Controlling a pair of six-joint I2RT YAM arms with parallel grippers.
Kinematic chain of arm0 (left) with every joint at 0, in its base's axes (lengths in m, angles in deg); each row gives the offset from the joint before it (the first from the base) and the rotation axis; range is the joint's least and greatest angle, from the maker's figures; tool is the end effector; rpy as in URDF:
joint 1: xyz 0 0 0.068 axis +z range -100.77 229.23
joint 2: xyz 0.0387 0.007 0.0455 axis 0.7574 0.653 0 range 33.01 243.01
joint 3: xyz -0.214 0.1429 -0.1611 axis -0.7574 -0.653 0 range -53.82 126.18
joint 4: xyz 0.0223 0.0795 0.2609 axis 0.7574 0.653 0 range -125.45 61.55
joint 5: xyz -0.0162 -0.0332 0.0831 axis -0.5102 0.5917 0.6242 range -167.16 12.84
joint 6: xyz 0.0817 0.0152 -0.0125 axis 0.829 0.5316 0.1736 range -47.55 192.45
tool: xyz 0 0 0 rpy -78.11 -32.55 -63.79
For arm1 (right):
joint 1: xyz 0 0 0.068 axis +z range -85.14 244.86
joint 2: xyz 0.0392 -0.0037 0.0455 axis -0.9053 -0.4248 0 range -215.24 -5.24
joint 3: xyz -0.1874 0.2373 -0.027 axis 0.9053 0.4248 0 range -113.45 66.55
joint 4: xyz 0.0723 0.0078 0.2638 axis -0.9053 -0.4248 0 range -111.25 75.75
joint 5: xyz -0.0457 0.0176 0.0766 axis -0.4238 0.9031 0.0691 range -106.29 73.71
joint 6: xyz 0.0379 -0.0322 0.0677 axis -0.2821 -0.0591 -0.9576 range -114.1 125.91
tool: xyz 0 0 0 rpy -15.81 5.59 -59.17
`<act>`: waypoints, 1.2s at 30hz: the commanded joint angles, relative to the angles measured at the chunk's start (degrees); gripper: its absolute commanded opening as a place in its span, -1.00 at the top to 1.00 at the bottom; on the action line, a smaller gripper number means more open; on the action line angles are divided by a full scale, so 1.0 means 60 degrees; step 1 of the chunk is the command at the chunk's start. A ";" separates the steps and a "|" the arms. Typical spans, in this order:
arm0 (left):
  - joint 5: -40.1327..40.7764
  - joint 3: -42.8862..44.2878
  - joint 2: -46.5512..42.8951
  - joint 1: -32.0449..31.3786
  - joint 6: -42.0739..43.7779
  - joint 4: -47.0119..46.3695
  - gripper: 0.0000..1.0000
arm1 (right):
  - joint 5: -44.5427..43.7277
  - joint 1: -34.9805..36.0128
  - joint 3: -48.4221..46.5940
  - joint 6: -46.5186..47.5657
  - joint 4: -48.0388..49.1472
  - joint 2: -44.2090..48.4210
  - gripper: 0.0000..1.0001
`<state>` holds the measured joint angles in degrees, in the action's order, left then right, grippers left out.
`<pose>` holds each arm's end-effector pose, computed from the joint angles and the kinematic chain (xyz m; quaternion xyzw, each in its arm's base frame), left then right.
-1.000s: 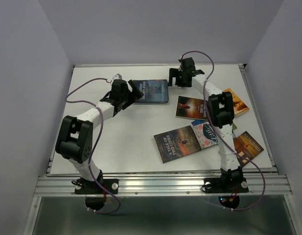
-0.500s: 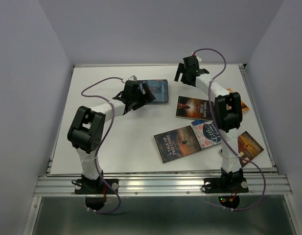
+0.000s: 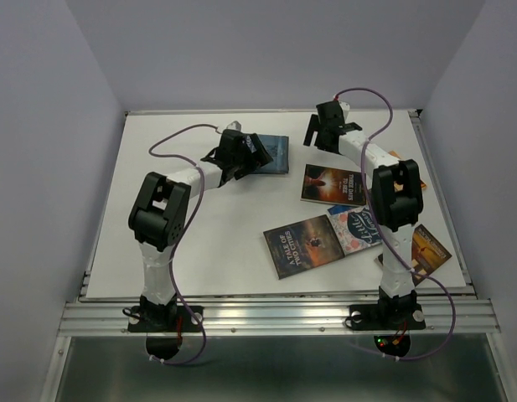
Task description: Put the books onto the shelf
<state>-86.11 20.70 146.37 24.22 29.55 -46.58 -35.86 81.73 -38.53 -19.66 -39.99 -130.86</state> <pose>0.4534 -0.2242 0.2017 -0.0927 0.8492 -0.3434 0.3904 0.5373 0.1371 0.2160 0.1324 0.9072 -0.0143 0.3992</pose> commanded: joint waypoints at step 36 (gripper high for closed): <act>-0.2830 0.1566 -0.0307 -0.1309 0.3282 0.1283 -0.96 | 0.7758 -0.4158 0.6336 0.1755 0.1857 0.4502 -1.00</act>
<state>-100.64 23.92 141.71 17.77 46.47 -40.53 -1.26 55.63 0.29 -13.97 -35.07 -106.14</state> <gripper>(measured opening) 0.982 0.998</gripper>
